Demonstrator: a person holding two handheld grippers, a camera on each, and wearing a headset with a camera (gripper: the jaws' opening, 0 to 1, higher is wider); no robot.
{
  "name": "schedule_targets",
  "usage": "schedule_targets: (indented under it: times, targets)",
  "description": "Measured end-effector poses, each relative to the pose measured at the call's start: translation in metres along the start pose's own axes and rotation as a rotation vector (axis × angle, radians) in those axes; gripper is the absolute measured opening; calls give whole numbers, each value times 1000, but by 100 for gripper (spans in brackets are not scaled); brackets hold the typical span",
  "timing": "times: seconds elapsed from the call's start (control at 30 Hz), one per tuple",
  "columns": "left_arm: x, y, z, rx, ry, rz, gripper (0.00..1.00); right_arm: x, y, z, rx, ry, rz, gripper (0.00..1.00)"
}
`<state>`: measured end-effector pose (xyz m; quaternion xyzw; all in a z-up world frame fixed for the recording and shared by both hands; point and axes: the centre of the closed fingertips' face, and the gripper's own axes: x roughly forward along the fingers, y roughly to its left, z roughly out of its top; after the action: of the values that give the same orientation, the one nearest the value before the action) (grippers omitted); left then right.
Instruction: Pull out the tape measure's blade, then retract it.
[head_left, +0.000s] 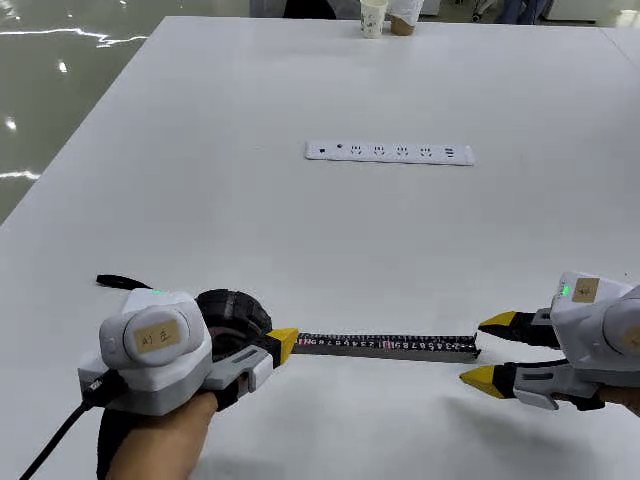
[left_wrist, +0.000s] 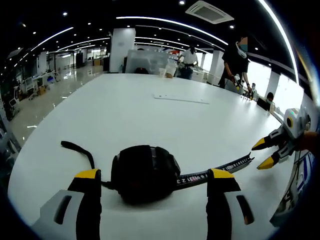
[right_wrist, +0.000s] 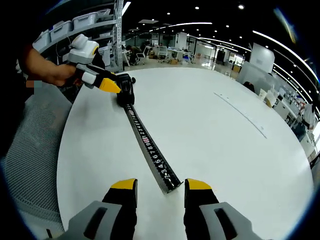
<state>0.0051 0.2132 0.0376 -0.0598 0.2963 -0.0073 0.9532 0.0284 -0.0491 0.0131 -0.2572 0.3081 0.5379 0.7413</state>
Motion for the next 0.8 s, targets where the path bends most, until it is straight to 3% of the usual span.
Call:
schedule_targets:
  times: [0.37, 0.8]
  targets:
    - [8, 3, -1, -26, 16, 19, 73, 8, -8, -8, -54, 43, 41, 25]
    - [14, 7, -3, -48, 31, 31, 66, 17, -8, -10, -128, 51, 123, 17]
